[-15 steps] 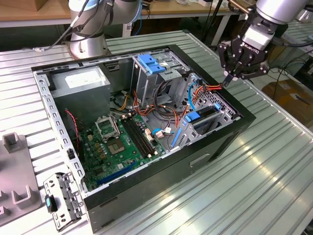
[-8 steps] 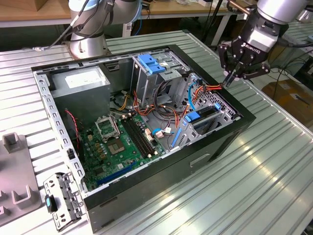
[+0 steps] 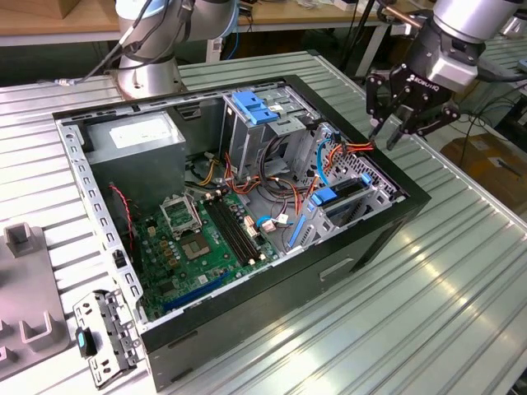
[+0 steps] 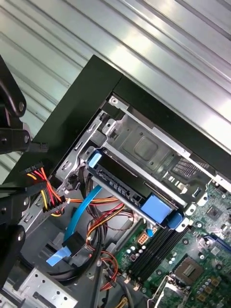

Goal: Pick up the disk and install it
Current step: 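Insert the first disk wire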

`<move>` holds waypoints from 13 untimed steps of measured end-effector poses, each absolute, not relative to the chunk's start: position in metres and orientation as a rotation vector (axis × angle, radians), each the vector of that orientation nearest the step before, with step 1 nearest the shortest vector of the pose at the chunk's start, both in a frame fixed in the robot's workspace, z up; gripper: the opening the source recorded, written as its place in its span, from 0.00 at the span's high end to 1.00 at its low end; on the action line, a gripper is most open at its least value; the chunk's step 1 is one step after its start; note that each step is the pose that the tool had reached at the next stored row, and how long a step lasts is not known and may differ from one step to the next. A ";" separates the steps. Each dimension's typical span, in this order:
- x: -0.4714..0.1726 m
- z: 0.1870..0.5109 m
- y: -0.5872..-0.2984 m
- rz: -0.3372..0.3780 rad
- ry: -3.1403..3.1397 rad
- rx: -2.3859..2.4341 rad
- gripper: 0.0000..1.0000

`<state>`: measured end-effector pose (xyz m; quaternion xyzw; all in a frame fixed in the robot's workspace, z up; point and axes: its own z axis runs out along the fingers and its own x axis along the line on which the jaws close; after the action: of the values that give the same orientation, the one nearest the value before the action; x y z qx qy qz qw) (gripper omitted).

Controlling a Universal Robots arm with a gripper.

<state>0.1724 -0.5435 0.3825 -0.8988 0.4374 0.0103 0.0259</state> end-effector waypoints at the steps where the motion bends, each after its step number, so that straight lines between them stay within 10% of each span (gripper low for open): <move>1: 0.172 0.382 -0.544 0.033 1.320 -2.794 0.61; 13: 0.177 0.369 -0.539 0.038 1.114 -2.884 0.61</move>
<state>0.1772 -0.5389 0.3691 -0.9325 0.3602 0.0124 0.0250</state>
